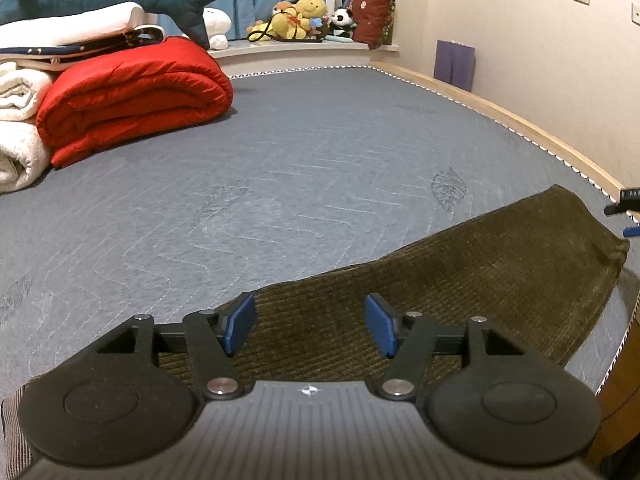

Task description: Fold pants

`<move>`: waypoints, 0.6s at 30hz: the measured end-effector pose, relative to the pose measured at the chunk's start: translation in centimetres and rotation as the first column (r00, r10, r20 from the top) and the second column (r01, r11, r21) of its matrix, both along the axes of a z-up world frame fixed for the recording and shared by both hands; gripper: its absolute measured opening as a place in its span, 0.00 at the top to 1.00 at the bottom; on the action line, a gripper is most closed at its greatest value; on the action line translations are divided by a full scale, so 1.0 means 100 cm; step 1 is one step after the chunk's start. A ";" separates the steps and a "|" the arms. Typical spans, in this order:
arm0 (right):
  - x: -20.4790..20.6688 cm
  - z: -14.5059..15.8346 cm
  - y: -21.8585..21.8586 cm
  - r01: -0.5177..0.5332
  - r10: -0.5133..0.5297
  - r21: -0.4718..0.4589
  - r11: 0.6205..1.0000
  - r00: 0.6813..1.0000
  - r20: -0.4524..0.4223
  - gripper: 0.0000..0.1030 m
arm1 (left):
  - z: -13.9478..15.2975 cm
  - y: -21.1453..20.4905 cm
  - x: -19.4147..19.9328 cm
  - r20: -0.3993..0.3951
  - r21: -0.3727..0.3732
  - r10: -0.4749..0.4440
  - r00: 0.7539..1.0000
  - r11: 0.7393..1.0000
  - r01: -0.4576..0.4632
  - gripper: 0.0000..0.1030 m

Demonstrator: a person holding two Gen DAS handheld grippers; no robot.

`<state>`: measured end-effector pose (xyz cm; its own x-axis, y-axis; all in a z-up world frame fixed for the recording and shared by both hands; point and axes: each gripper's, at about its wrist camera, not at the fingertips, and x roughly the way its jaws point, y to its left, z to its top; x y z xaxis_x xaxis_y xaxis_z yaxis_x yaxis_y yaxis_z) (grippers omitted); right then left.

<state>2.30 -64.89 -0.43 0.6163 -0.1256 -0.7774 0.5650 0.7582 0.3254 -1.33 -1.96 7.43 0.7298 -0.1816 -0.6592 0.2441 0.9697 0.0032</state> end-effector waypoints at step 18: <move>-0.035 -0.040 -0.053 0.244 -0.221 0.217 0.945 0.967 -0.124 0.27 | -0.012 0.000 0.008 -0.078 0.021 -0.015 0.997 1.000 0.016 0.24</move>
